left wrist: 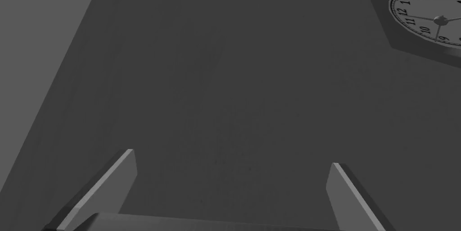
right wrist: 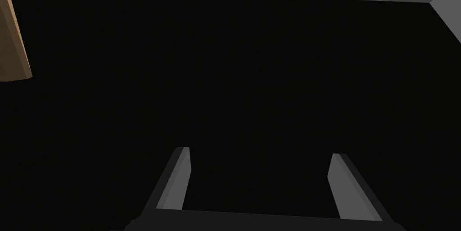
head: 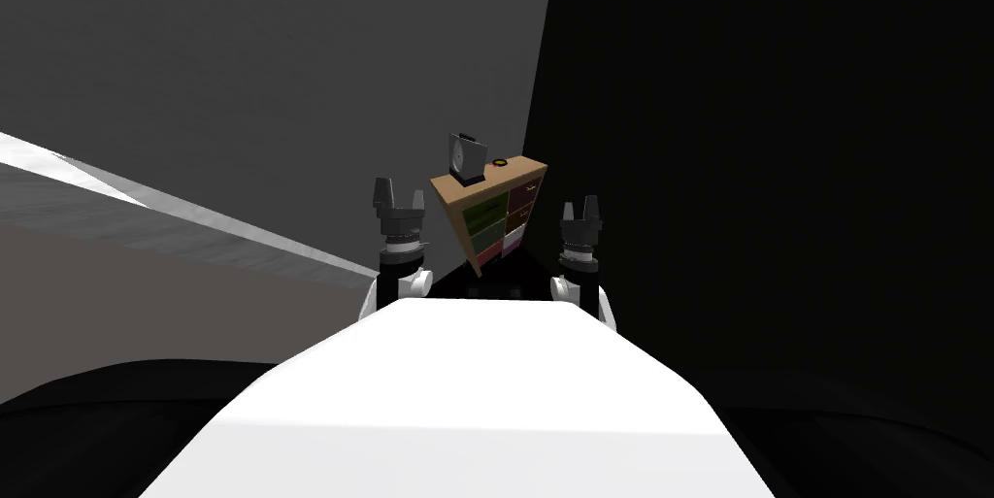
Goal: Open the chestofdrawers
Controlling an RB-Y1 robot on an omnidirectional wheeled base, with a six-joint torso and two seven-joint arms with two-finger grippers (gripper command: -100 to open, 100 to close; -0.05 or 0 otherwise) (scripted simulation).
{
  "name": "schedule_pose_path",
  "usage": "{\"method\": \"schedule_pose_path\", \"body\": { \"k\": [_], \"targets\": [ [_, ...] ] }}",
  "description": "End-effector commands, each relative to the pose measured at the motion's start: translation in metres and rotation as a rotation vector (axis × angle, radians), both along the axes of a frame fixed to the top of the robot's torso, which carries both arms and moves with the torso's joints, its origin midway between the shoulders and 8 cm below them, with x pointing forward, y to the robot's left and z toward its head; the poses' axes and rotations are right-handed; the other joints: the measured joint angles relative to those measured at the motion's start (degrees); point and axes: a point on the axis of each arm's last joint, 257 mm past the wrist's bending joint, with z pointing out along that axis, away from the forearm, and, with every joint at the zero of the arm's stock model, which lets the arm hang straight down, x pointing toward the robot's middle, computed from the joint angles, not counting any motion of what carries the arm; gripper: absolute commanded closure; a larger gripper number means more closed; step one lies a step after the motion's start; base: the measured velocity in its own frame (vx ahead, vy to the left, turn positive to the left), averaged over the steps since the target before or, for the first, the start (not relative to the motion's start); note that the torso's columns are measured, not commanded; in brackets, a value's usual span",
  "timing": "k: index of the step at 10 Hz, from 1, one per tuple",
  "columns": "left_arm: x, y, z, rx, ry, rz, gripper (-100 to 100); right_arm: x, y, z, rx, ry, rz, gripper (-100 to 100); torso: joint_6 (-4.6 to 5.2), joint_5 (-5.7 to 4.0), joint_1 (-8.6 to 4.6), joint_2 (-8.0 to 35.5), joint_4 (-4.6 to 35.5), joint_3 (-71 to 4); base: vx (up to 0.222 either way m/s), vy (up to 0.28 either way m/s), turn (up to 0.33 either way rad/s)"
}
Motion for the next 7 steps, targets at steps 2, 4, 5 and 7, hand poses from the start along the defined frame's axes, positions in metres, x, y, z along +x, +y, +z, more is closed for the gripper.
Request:
{"method": "schedule_pose_path", "body": {
  "k": [2,4,5,7],
  "targets": [
    [0.0000,0.0000,0.0000,0.000,0.000,0.000,0,0.0000,0.0000,0.0000,0.000,0.000,0.000,0,0.00,0.00,0.00,5.97,6.00,-12.00,0.000,0.000,0.000],
    [0.0000,0.0000,0.0001,0.000,0.000,0.000,0,0.0000,0.0000,0.0001,0.000,0.000,0.000,0,0.00,0.00,0.00,14.22,14.24,-28.50,0.000,0.000,0.000],
    [-0.0001,0.0000,0.0001,0.000,0.000,0.000,0,-0.0001,0.0000,0.0001,0.000,0.000,0.000,0,0.00,0.00,0.00,18.45,18.46,-36.92,0.000,0.000,0.000],
    [-0.0001,0.0000,0.0001,0.000,0.000,0.000,0,-0.0001,0.0000,0.0001,0.000,0.000,0.000,0,0.00,0.00,0.00,26.93,26.91,-53.81,0.000,0.000,0.000]
  ]
}}
